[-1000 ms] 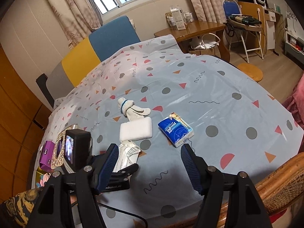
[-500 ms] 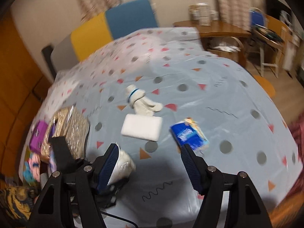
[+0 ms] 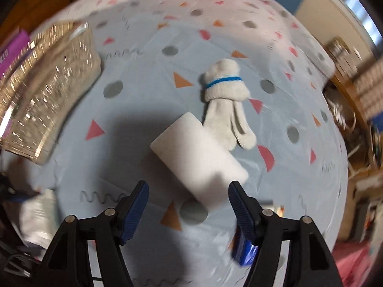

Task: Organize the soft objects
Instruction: 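Grasp the white sponge with the right gripper while the left gripper lifts the wipes packet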

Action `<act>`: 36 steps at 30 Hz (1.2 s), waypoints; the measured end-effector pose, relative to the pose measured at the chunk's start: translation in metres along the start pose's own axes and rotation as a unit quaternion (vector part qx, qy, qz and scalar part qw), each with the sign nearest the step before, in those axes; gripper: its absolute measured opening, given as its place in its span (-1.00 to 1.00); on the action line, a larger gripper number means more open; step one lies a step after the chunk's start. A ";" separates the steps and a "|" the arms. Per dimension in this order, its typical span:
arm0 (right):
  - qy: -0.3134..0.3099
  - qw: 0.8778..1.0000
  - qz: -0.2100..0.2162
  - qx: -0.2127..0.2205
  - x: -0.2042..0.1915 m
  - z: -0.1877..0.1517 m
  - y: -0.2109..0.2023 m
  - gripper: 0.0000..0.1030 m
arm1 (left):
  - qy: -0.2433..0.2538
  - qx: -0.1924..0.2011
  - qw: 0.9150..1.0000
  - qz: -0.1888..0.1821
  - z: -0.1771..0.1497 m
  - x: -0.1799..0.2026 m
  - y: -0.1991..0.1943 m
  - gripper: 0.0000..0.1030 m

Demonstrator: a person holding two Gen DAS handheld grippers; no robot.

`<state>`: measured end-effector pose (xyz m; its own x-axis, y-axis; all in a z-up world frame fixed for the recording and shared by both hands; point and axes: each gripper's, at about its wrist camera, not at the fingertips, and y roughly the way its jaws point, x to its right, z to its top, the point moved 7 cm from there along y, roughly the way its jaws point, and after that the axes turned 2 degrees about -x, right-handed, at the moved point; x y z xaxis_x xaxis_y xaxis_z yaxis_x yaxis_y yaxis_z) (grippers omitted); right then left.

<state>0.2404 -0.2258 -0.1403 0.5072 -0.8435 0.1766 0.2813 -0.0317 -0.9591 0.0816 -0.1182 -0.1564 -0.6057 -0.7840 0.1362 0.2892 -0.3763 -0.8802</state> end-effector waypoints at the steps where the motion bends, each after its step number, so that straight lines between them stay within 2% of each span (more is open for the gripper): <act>1: -0.010 1.000 -0.005 -0.005 0.000 0.002 0.003 0.50 | -0.003 0.001 1.000 -0.003 -0.003 -0.002 -0.002 0.18; 6: -0.054 0.997 -0.053 -0.032 0.004 0.019 0.024 0.54 | -0.034 0.012 0.999 -0.022 -0.008 -0.011 -0.006 0.18; 8: -0.058 0.996 -0.052 -0.042 0.005 0.023 0.031 0.54 | -0.035 0.013 0.999 -0.020 -0.008 -0.010 -0.005 0.18; 11: -0.041 0.998 -0.036 -0.035 0.007 0.029 0.032 0.49 | -0.031 0.018 0.999 -0.016 -0.007 -0.008 -0.004 0.18; 12: -0.035 0.998 -0.026 -0.035 0.006 0.029 0.031 0.23 | -0.030 0.019 0.999 -0.016 -0.007 -0.008 -0.004 0.19; 15: -0.016 0.999 -0.018 -0.031 0.002 0.023 0.026 0.18 | -0.037 0.025 0.999 -0.018 -0.005 -0.008 -0.003 0.20; 21: 0.033 0.998 0.043 -0.023 -0.031 -0.002 0.008 0.19 | -0.041 0.038 0.998 -0.019 -0.015 -0.014 -0.013 0.21; 25: 0.068 0.997 0.039 -0.005 -0.043 -0.015 -0.003 0.19 | -0.043 0.039 0.998 -0.015 -0.019 -0.016 -0.018 0.19; 27: 0.093 0.994 0.065 0.001 -0.047 -0.015 -0.013 0.19 | -0.046 0.038 0.998 -0.013 -0.022 -0.018 -0.020 0.19; 28: 0.091 0.992 0.080 -0.014 -0.053 -0.017 -0.011 0.19 | -0.048 0.037 0.998 -0.011 -0.023 -0.018 -0.022 0.19; 32: 0.107 0.991 0.062 -0.046 -0.056 -0.021 0.002 0.23 | -0.056 0.038 0.998 -0.007 -0.029 -0.021 -0.027 0.18; 36: 0.165 0.983 0.077 -0.030 -0.040 -0.021 0.010 0.24 | -0.060 0.039 0.997 -0.003 -0.035 -0.025 -0.032 0.18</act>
<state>0.2057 -0.2031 -0.1612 0.2449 -0.9686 -0.0428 0.1685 0.0860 -0.9819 0.0614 -0.0696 -0.1474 -0.5160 -0.8333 0.1985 0.3463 -0.4148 -0.8414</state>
